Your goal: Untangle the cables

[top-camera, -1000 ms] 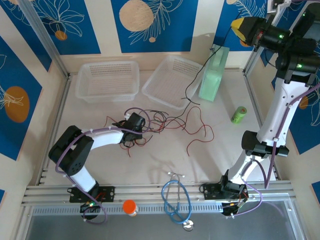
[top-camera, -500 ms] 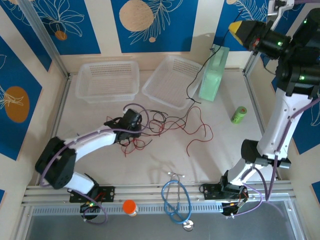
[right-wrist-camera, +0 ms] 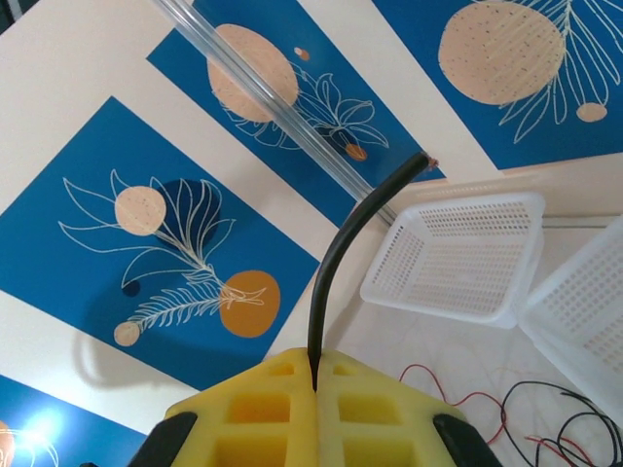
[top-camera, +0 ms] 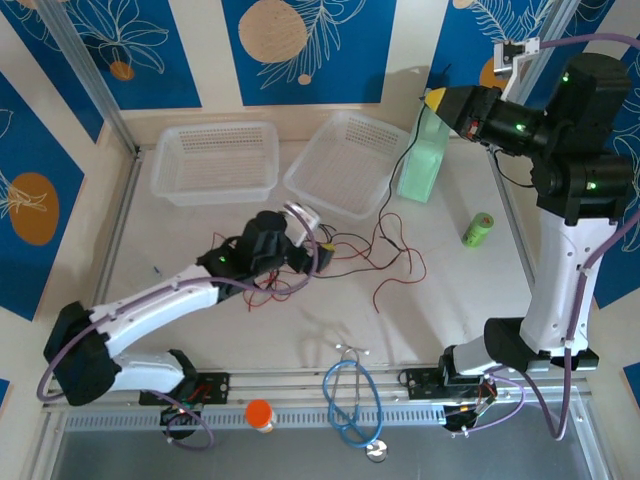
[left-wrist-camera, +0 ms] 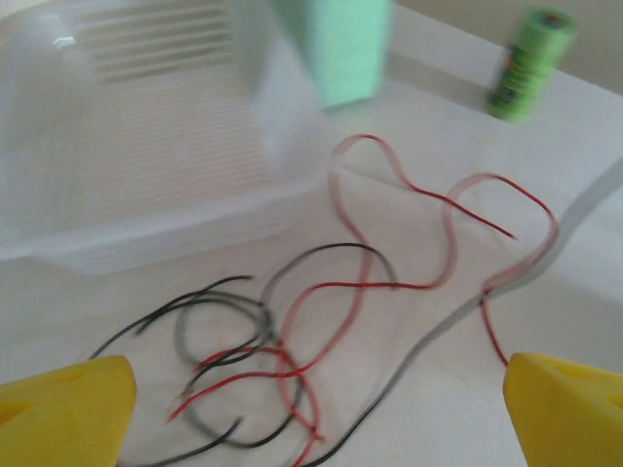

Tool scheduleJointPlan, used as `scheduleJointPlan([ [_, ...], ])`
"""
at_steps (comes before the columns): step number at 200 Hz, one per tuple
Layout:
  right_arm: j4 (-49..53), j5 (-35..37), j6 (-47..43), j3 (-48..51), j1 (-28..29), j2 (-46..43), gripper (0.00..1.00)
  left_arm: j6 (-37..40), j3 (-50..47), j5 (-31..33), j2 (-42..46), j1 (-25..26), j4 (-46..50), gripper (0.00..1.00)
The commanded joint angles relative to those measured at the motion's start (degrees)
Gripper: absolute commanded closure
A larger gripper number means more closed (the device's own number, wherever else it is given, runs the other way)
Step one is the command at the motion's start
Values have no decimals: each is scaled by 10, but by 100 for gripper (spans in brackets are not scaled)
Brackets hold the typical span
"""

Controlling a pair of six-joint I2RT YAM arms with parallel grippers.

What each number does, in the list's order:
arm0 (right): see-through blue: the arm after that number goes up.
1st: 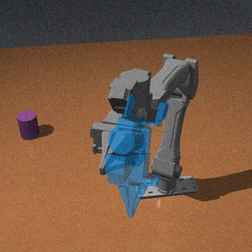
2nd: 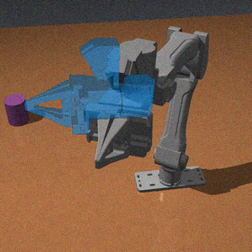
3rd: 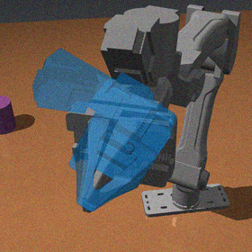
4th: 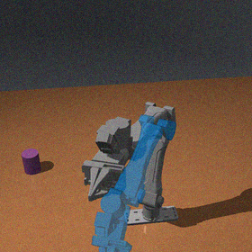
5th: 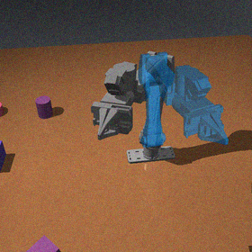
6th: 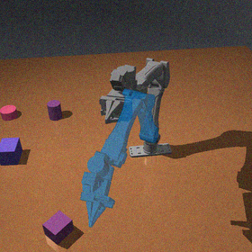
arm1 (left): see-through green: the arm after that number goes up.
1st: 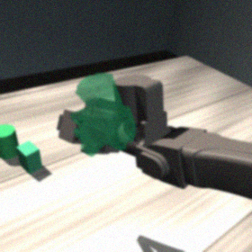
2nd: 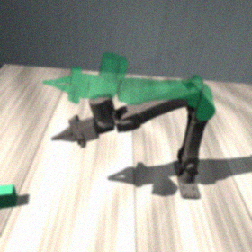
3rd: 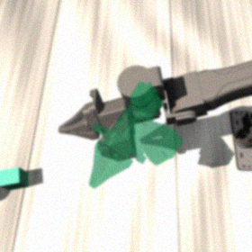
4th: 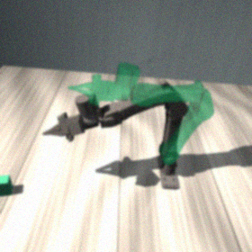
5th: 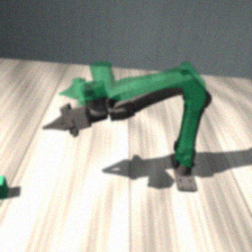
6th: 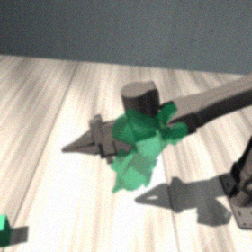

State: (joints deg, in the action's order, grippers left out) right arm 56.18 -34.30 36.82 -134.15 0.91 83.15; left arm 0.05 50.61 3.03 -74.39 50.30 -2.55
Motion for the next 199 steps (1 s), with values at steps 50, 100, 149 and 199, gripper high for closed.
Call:
scheduleJointPlan([
  [50, 28, 28, -5, -36, 30, -1, 100, 124, 8, -180, -152, 49, -295, 0],
  [100, 39, 34, 0, -66, 44, 6, 100, 74, 38, -148, -264, 63, -449, 0],
  [149, 42, 35, 5, -73, 48, 4, 100, 28, 84, -134, -348, 68, -544, 0],
  [199, 45, 46, 3, -75, 49, 2, 100, 5, 64, -112, -345, 79, -560, 27],
])
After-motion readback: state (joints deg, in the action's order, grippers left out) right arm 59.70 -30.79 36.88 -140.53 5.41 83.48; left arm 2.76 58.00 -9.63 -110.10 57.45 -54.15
